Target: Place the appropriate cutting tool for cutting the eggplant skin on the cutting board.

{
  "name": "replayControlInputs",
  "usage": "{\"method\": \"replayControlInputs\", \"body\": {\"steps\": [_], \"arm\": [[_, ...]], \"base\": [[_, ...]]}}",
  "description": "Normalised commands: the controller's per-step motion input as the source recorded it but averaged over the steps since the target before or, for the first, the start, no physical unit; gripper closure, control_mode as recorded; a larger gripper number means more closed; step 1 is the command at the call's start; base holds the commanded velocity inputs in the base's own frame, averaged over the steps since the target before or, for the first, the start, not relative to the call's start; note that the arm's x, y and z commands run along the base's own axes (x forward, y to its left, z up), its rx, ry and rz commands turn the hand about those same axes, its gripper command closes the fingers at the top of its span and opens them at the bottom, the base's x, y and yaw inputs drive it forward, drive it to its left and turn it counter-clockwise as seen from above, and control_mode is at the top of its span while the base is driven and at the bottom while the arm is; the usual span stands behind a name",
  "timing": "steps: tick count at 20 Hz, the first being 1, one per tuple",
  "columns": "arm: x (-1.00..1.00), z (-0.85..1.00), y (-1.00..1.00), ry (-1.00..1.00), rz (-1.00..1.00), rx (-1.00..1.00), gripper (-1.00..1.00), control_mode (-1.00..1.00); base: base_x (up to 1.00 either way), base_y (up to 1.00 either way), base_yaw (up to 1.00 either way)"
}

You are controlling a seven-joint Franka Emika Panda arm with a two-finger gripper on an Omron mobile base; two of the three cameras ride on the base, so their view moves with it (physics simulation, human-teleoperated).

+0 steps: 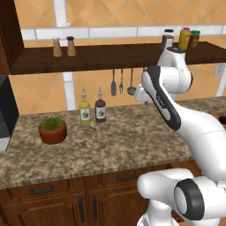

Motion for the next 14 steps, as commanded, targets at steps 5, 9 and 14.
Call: {"method": "replayControlInputs", "body": {"steps": [5, 9, 14], "arm": [[-0.44, -0.04, -0.4, -0.04, 0.0, -0.01, -1.0, -1.0], [-0.25, -0.12, -1.0, 0.0, -0.07, 0.01, -1.0, -1.0], [-0.32, -0.22, -1.0, 0.03, -0.14, 0.0, -1.0, -1.0]], "base": [[0.0, 0.0, 0.0], [0.0, 0.0, 0.0], [0.0, 0.0, 0.0]]}}
